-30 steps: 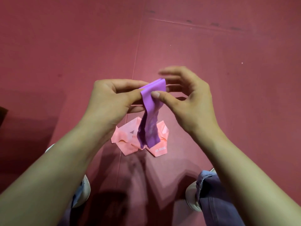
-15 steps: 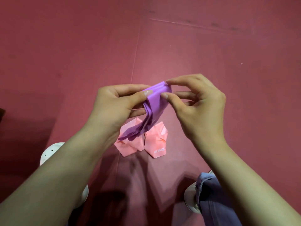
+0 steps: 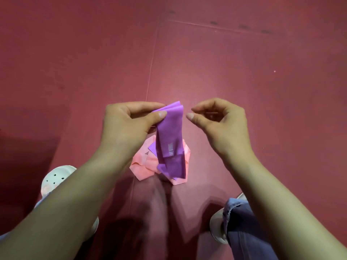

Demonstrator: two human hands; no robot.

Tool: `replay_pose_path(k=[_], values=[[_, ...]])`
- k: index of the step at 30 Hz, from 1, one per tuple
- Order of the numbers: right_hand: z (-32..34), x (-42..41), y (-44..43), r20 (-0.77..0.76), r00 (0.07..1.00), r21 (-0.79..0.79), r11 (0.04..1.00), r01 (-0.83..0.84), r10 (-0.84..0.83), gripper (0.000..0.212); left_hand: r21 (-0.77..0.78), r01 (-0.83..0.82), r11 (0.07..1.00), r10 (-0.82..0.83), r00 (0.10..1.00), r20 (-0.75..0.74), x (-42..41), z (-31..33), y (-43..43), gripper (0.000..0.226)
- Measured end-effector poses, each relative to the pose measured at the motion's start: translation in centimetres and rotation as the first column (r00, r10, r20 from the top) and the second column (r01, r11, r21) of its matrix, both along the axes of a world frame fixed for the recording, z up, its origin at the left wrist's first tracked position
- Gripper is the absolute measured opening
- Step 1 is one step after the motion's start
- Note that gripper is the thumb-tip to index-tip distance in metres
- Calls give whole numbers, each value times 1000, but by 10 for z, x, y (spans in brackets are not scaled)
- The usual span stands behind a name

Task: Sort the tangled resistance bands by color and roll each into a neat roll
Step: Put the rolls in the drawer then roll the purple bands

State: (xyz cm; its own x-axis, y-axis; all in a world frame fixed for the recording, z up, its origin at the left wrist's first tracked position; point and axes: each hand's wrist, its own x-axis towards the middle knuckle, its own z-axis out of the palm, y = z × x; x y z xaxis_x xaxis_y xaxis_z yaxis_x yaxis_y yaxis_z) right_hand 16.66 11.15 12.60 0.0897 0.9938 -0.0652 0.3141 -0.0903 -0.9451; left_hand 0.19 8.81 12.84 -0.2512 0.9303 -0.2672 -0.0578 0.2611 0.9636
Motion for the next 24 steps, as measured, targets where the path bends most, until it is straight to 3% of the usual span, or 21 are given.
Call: replay_pose_path(k=[4, 8, 11, 15, 20, 24], values=[[-46, 6, -1, 66, 998, -258, 966, 12, 5, 19, -33, -54, 998, 48, 986, -158, -3, -27, -2, 17], [-116, 14, 0, 115, 990, -505, 863, -9, 78, 20, -91, -127, 988, 96, 954, -284, -11, -77, -4, 17], [-171, 16, -6, 144, 984, -618, 786, 5, 107, 21, -90, -191, 978, 157, 943, -293, -19, -114, -9, 33], [-231, 6, -19, 219, 935, -688, 724, -56, 280, 23, -74, -199, 977, 159, 917, -367, -23, -154, -14, 30], [-281, -8, -24, 407, 741, -670, 726, -155, 534, 49, -156, -170, 973, 110, 935, -338, -31, -187, -17, 27], [-299, -9, -22, 628, 488, -620, 769, -159, 607, 38, -178, -174, 969, 110, 940, -322, -29, -194, -21, 23]])
